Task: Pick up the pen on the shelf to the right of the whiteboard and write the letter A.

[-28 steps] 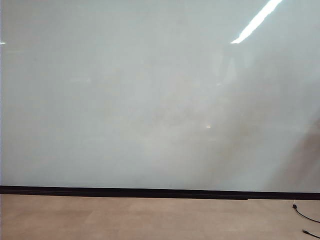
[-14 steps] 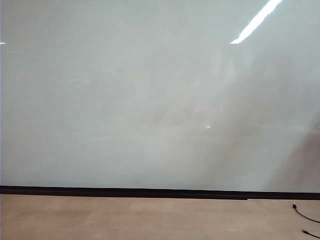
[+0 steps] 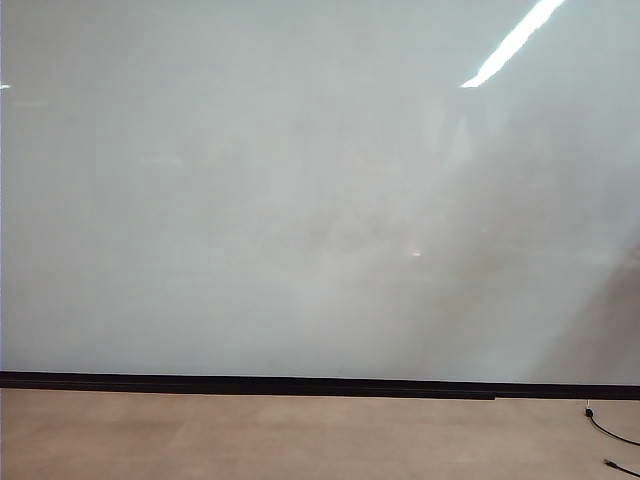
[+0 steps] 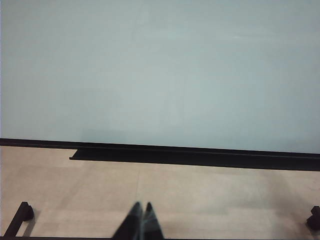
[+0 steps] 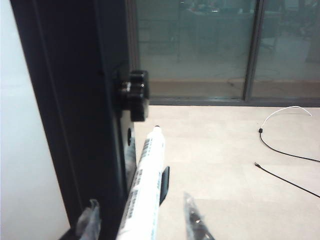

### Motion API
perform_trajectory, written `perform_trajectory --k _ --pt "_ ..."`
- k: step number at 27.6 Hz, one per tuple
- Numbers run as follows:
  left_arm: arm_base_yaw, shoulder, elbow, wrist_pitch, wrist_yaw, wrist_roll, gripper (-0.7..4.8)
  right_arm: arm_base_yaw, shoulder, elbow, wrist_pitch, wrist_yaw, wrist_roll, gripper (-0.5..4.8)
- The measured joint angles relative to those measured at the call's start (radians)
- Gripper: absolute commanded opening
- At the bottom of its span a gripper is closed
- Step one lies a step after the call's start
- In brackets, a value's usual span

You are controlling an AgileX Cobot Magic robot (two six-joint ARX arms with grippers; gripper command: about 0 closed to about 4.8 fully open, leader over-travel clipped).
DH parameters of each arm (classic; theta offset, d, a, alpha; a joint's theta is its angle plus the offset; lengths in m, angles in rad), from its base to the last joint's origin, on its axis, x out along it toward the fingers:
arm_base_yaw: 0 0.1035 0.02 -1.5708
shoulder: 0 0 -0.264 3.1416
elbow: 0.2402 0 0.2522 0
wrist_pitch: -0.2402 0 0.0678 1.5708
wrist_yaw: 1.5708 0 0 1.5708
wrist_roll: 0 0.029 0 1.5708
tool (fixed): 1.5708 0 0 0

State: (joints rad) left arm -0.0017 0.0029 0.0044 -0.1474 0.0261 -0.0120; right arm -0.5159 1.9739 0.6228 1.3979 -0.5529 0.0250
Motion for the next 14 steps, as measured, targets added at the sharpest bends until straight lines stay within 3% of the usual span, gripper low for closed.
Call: perform_trajectory --k 14 --pt "0.000 0.000 0.000 0.000 0.000 0.000 -0.04 0.002 0.000 0.016 0.003 -0.024 -0.003 1.98"
